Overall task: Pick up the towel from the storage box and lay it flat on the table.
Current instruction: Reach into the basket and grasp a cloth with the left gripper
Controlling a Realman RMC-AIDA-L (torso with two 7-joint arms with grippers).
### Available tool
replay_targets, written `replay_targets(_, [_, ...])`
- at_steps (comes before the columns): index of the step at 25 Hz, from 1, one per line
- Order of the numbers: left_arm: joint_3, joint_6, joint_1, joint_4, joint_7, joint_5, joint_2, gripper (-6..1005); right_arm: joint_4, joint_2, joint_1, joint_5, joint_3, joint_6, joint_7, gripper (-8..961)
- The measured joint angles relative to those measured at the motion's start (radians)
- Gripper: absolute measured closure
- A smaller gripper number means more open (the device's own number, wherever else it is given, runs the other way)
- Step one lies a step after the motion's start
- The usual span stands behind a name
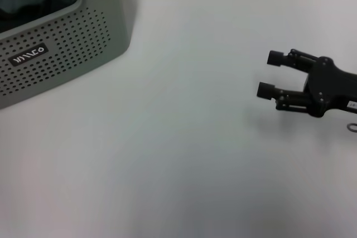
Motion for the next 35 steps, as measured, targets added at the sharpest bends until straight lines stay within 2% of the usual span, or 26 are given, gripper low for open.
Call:
replay_targets(1, [-0.007,0.006,-0.016,0.011,-0.064,0.089,0.016,480,0.002,-0.001,0.0,0.0,0.007,-0.001,-0.001,94])
replay_targets(4, [-0.002,0.05,-0.033,0.041,-0.14,0.247,0.041,481,0.005,-0.004,0.004,0.0,0.02,0.002,-0.001,94])
replay_targets(9, [-0.003,0.141,-0.038,0.097,-0.181,0.431,0.045,482,0.001,-0.005,0.022,0.0,0.022,0.028,-0.003,93])
replay_targets(15, [-0.001,0.206,-0.053,0.076,-0.202,0.553,0.058,484,0.007,0.005,0.055,-0.006,0.018,0.042,-0.012,93])
replay_targets(21, [0.0,0.19,-0.069,0.022,-0.194,0.588,0.06,485,0.008,0.016,0.05,-0.006,0.022,0.043,-0.026,93])
replay_targets(28, [0.004,0.095,-0.101,-0.085,-0.187,0.655,0.066,487,0.01,0.02,0.031,-0.007,0.022,0.043,-0.029,94])
replay_targets(35, [0.001,0.064,-0.128,-0.155,-0.179,0.661,0.083,489,0.01,0.025,0.022,-0.007,0.022,0.043,-0.037,93])
